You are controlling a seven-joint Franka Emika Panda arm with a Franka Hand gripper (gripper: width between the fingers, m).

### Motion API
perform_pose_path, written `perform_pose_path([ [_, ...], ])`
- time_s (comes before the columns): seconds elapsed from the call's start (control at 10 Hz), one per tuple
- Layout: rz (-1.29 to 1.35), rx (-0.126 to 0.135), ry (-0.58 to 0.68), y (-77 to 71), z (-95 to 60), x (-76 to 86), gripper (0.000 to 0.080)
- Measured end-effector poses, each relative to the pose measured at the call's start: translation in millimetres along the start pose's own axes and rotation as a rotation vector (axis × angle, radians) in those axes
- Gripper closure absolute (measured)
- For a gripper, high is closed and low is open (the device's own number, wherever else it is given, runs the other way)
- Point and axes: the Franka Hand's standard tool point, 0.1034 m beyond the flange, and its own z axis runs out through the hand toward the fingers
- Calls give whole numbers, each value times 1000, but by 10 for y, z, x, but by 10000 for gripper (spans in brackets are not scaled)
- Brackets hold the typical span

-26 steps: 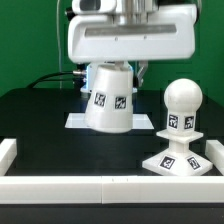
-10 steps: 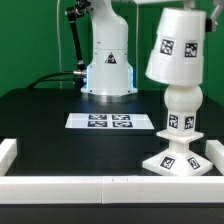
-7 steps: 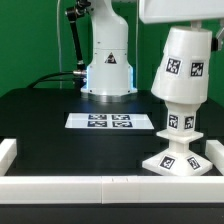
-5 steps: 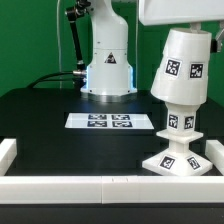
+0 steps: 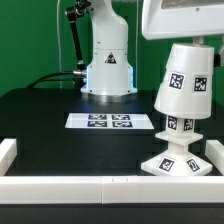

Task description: Assemble lamp

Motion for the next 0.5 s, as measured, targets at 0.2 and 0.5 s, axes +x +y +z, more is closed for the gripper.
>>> perform_pose_path([
  [0.2,-20,-4,5,48,78,-34,755],
  [0.5,-13,-10,-8,92,155,-78,750],
])
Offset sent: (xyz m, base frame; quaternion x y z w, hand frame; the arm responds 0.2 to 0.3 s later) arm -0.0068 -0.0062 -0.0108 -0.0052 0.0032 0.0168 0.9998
